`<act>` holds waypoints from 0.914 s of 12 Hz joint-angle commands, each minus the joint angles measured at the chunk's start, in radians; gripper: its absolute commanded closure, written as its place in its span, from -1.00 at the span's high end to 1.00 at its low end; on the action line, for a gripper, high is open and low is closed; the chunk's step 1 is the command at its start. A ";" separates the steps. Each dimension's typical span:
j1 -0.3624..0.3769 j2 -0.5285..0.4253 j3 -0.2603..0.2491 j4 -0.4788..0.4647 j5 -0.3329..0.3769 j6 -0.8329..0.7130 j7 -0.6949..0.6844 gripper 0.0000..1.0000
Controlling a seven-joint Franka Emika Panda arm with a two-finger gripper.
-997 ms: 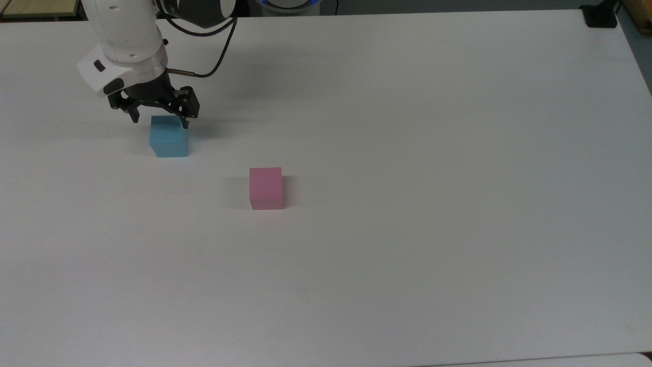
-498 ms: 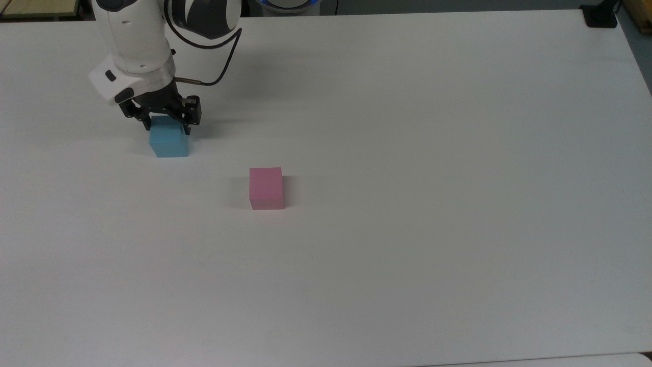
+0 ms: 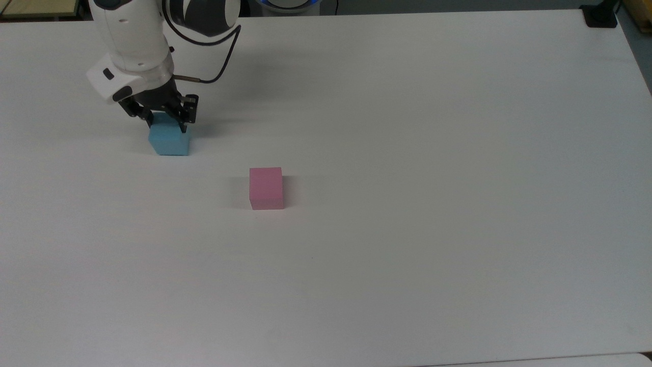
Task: Put blue cube on pink cube
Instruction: 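Close the gripper on the light-blue cube, then lift the light-blue cube and carry it over the pink cube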
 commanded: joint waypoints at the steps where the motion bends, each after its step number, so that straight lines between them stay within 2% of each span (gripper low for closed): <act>1: 0.035 -0.095 0.002 0.097 0.029 -0.237 0.024 0.22; 4: 0.100 -0.123 0.005 0.220 0.044 -0.388 0.129 0.22; 6: 0.135 -0.126 0.007 0.313 0.126 -0.451 0.133 0.22; 8: 0.160 -0.125 0.005 0.393 0.130 -0.508 0.132 0.22; 11: 0.193 -0.114 0.007 0.427 0.128 -0.523 0.133 0.22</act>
